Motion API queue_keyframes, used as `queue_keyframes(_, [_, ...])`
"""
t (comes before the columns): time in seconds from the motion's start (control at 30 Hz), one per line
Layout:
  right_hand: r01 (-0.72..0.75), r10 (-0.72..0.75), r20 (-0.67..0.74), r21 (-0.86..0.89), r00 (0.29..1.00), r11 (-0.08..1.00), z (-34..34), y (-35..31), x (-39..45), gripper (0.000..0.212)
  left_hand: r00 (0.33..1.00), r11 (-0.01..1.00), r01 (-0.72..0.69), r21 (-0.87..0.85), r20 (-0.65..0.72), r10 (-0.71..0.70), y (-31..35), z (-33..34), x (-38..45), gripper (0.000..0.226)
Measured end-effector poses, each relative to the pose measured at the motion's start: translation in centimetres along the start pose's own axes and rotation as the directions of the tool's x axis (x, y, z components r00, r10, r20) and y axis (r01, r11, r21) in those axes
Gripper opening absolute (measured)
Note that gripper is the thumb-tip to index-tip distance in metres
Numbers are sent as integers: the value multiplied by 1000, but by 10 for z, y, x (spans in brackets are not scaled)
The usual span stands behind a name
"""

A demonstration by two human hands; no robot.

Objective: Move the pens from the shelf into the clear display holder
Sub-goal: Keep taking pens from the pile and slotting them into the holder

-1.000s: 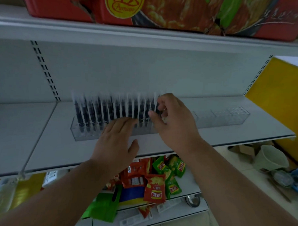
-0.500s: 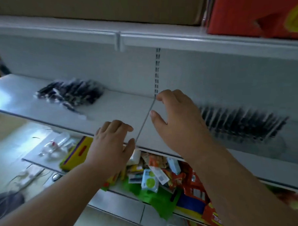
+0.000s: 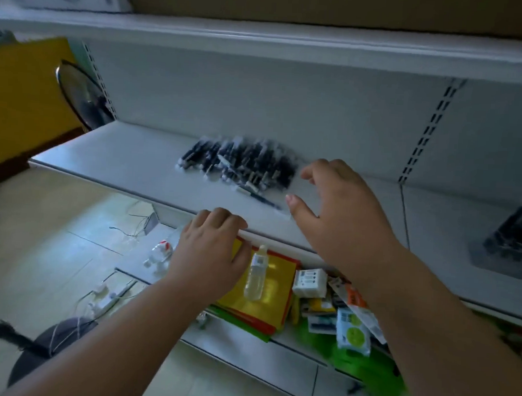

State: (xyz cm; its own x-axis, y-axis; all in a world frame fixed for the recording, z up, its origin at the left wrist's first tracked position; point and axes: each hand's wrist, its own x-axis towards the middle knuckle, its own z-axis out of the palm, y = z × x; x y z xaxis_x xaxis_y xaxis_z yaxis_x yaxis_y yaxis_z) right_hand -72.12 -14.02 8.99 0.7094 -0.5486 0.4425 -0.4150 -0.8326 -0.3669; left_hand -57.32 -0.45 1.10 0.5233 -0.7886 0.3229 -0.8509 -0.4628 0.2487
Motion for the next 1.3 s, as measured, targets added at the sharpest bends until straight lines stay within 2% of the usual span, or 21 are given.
queue_keyframes(0.13, [-41, 41, 23, -22, 999, 999, 14, -22, 15, 31, 999, 999, -28, -39, 25, 29, -37, -5, 22, 31])
queue_keyframes(0.3, [-35, 39, 118, -43, 992, 998, 31, -24, 46, 35, 999, 998, 2, -65, -47, -5, -58, 1, 55, 31])
queue_keyframes(0.5, [23, -26, 121, 32, 992, 999, 69, -41, 85, 33, 997, 997, 74, -31, 13, -73, -94, -3, 74, 33])
queue_keyframes(0.7, [58, -60, 79, 17, 995, 998, 100, -68, 124, 30, 995, 990, 95, -101, 17, -94, -141, -3, 111, 32])
queue_keyframes(0.9, [-54, 55, 26, -22, 998, 998, 139, -93, 157, 29, 992, 978, 121, -173, 64, -111, -206, 14, 178, 32])
queue_keyframes(1.13, [-171, 165, -86, -75, 983, 982, 170, -114, 181, 30, 961, 997, 64, -40, 271, -51, -236, 32, 240, 57])
queue_keyframes(1.3, [-241, 232, -112, -72, 966, 968, 173, -115, 183, 30, 945, 1000, 26, 7, 327, -27, -244, 37, 261, 41])
